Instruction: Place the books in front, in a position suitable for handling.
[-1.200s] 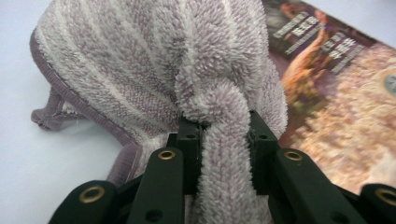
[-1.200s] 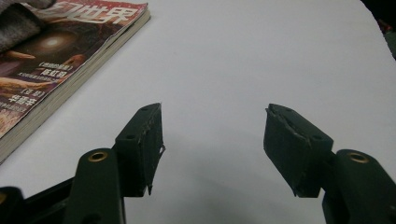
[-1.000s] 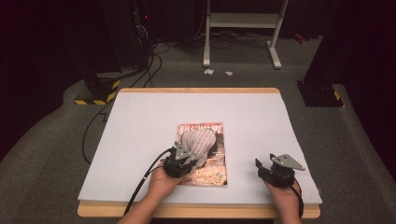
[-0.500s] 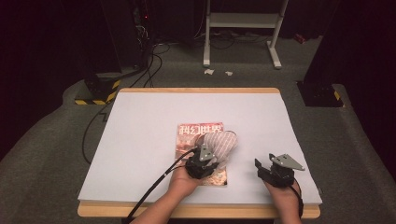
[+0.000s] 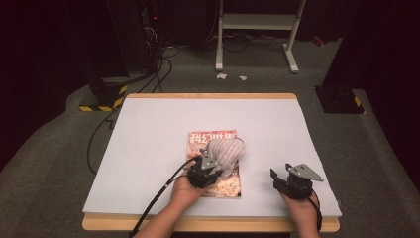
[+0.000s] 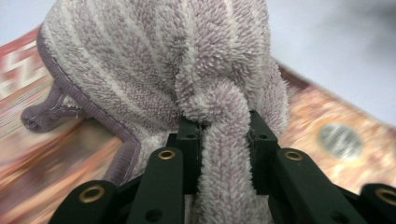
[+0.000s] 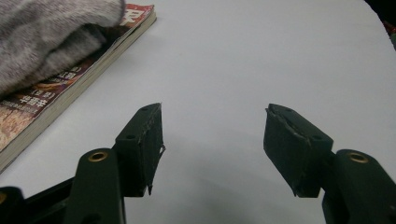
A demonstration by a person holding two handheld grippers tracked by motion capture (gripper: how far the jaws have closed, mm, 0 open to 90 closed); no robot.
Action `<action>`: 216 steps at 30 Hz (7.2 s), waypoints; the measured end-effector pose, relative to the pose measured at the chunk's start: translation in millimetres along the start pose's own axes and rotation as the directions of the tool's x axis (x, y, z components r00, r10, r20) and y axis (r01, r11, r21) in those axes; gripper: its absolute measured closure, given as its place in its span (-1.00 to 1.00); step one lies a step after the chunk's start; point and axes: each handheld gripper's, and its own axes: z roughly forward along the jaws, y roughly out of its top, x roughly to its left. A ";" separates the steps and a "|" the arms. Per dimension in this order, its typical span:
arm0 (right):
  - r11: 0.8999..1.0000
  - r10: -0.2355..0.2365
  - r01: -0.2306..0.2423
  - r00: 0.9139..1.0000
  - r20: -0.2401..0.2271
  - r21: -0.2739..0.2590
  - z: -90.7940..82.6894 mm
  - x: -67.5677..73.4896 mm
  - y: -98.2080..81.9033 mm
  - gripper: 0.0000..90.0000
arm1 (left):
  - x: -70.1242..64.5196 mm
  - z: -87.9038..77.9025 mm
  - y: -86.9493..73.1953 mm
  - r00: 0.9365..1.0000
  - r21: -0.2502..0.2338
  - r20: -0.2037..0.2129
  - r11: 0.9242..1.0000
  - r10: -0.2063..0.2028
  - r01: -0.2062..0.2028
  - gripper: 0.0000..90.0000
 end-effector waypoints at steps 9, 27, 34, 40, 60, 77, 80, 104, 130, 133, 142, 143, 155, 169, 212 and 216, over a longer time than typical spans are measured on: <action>1.000 0.000 0.000 1.000 0.004 0.004 0.4 -0.4 -0.8 -0.16 | 47.1 -33.5 -28.5 0.992 -0.002 -0.110 0.998 -0.067 0.067 0.60; 1.000 0.000 0.000 1.000 -0.002 0.006 1.6 -0.5 -1.0 -0.16 | 24.9 -13.1 -8.7 0.997 0.017 -0.069 0.999 -0.035 0.037 0.60; 1.000 0.002 -0.002 1.000 -0.005 0.003 0.9 -0.4 -0.6 -0.16 | -7.0 8.6 10.7 1.000 0.012 -0.005 1.000 0.017 -0.017 0.60; 1.000 0.010 -0.010 1.000 -0.009 -0.002 -0.4 -1.2 -0.3 -0.16 | -18.0 19.6 25.8 0.999 -0.010 0.025 0.999 0.030 -0.030 0.60; 1.000 0.012 -0.012 1.000 -0.014 0.007 1.4 -0.4 -1.4 -0.16 | 44.0 15.9 18.2 0.993 0.029 -0.109 0.998 -0.053 0.057 0.60; 1.000 0.009 -0.009 1.000 -0.012 0.009 2.1 1.4 -1.0 -0.16 | 87.3 -15.0 -6.8 0.970 0.026 -0.208 0.991 -0.124 0.132 0.60; 1.000 0.007 -0.007 1.000 -0.010 0.006 2.1 0.5 -1.2 -0.16 | 78.4 -7.6 -0.7 0.975 0.029 -0.192 0.993 -0.108 0.116 0.60; 1.000 0.009 -0.009 1.000 -0.023 0.003 1.8 0.7 -0.7 -0.16 | 4.6 50.3 51.2 0.999 0.037 -0.030 0.999 -0.018 0.019 0.60; 1.000 0.006 -0.006 1.000 -0.020 0.012 3.2 1.5 -1.4 -0.16 | 85.1 2.9 8.8 0.977 0.040 -0.172 0.991 -0.123 0.131 0.60; 1.000 0.010 -0.010 1.000 -0.023 0.011 3.8 1.8 -0.9 -0.16 | 92.4 -1.5 5.6 0.974 0.039 -0.179 0.989 -0.137 0.146 0.60; 1.000 0.007 -0.007 1.000 -0.027 0.008 3.8 3.0 0.0 -0.16 | 109.6 -1.7 21.0 0.964 0.026 -0.223 0.988 -0.146 0.155 0.60; 1.000 0.007 -0.007 1.000 -0.027 0.007 3.6 2.4 -0.1 -0.16 | 111.4 1.8 22.6 0.962 0.032 -0.231 0.987 -0.146 0.158 0.60; 1.000 0.015 -0.015 0.999 -0.033 0.004 2.3 1.2 -0.6 -0.16 | 108.4 40.3 44.7 0.969 0.074 -0.206 0.985 -0.136 0.154 0.60; 1.000 0.025 -0.025 0.999 -0.043 -0.006 0.0 -1.6 -0.6 -0.16 | 54.8 83.5 80.0 0.990 0.059 -0.102 0.993 -0.093 0.099 0.60; 1.000 0.010 -0.010 0.999 -0.047 0.009 4.0 4.7 -1.6 -0.16 | 134.4 25.0 35.4 0.948 0.032 -0.240 0.974 -0.211 0.225 0.60; 1.000 0.008 -0.008 0.999 -0.047 0.011 4.5 5.3 -1.5 -0.16 | 130.2 23.1 39.2 0.951 0.014 -0.228 0.976 -0.208 0.217 0.60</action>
